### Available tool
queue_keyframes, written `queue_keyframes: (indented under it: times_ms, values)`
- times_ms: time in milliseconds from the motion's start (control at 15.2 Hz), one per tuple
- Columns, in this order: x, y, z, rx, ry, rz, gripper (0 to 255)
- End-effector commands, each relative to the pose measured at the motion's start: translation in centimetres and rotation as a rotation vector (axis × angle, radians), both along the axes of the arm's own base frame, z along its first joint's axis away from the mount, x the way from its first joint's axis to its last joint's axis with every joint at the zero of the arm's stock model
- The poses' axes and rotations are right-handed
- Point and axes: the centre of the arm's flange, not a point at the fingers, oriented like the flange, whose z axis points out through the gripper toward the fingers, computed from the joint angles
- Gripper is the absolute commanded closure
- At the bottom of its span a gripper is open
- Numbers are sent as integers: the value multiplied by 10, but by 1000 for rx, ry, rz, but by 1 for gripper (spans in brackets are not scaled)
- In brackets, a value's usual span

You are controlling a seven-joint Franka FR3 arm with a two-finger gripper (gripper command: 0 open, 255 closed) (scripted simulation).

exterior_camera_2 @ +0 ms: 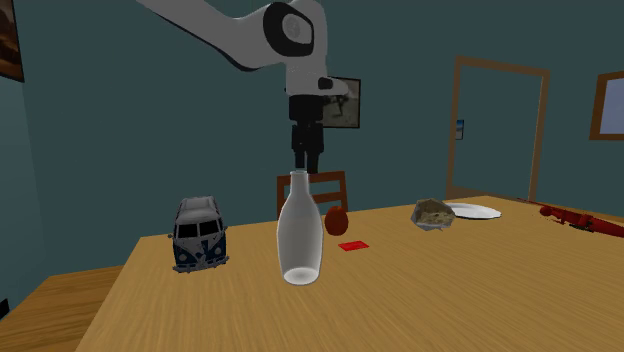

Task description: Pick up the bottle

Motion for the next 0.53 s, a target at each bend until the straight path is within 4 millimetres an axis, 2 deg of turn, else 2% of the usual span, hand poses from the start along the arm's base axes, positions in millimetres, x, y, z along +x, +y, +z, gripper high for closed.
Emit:
queue_keyframes:
  times_ms: [0,198,330,396,462]
  values:
    - [1,2,-12,0,-1,0,0]
    - [1,2,-27,0,-1,0,0]
    - [1,2,-30,0,-1,0,0]
    - [1,1,-30,0,-1,0,255]
    - [1,1,-30,0,-1,0,255]
